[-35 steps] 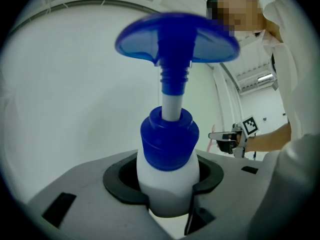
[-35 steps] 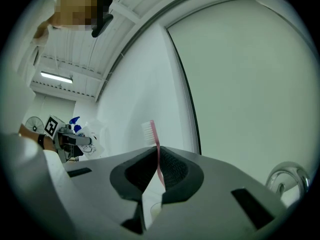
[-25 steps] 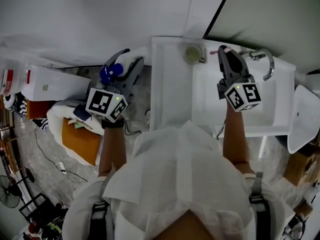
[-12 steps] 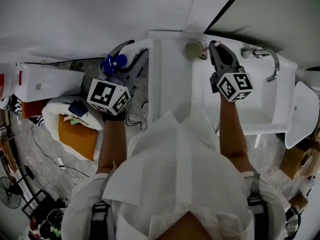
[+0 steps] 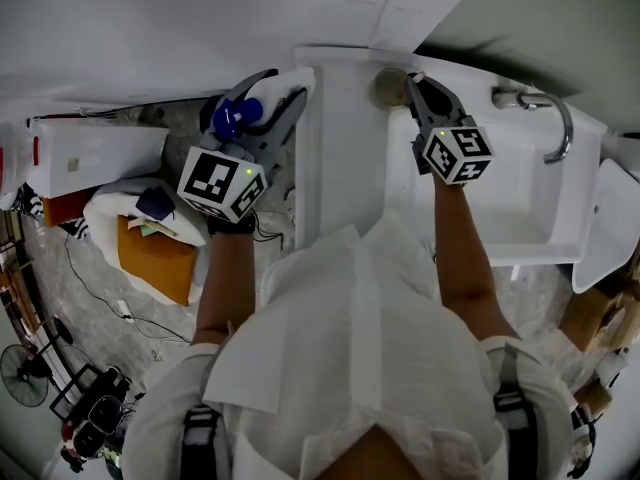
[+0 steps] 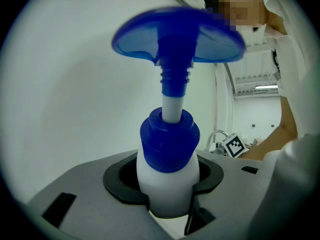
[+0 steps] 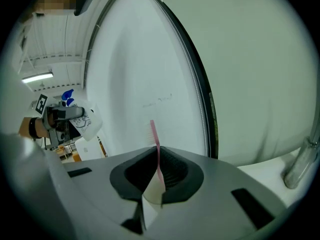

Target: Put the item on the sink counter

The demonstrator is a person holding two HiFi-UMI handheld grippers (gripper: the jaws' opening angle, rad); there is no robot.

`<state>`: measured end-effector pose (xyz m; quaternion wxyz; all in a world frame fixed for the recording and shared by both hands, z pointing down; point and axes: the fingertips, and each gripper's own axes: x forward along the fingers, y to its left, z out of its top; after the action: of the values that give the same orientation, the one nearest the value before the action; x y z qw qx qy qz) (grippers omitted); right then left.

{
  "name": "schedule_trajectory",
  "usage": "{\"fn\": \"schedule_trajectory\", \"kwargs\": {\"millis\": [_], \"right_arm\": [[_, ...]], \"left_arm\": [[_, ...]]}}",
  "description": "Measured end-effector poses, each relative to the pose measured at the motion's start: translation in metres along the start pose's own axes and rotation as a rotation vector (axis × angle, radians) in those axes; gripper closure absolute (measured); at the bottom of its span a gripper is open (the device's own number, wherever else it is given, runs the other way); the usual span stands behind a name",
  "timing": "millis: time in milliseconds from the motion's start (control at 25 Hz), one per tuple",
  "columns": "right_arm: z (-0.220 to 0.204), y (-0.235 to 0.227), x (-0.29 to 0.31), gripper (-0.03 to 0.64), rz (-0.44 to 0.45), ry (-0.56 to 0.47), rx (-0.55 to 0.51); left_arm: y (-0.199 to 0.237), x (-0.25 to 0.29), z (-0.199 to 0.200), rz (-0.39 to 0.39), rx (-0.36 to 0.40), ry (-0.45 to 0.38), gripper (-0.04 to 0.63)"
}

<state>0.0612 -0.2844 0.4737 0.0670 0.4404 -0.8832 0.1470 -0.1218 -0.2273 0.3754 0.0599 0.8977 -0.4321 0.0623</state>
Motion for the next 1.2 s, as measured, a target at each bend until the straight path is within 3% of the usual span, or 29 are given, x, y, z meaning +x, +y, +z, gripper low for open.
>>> {"fn": "schedule_trajectory", "kwargs": {"millis": [640, 1080, 1200], "right_arm": [[-0.034, -0.01, 0.013, 0.598, -0.012, 0.075, 0.013], [-0.036, -0.008, 0.014, 0.597, -0.041, 0.104, -0.079], [-0.035, -0.008, 0.014, 0.529, -0.048, 0.113, -0.081]], "left_arm": [[-0.004, 0.016, -0.004, -0.027, -0.001, 0.016, 0.39], [-0.006, 0.011, -0.002, -0.024, 0.003, 0.012, 0.39], [-0.006, 0.01, 0.0, -0.021, 0.004, 0.008, 0.39]]}}
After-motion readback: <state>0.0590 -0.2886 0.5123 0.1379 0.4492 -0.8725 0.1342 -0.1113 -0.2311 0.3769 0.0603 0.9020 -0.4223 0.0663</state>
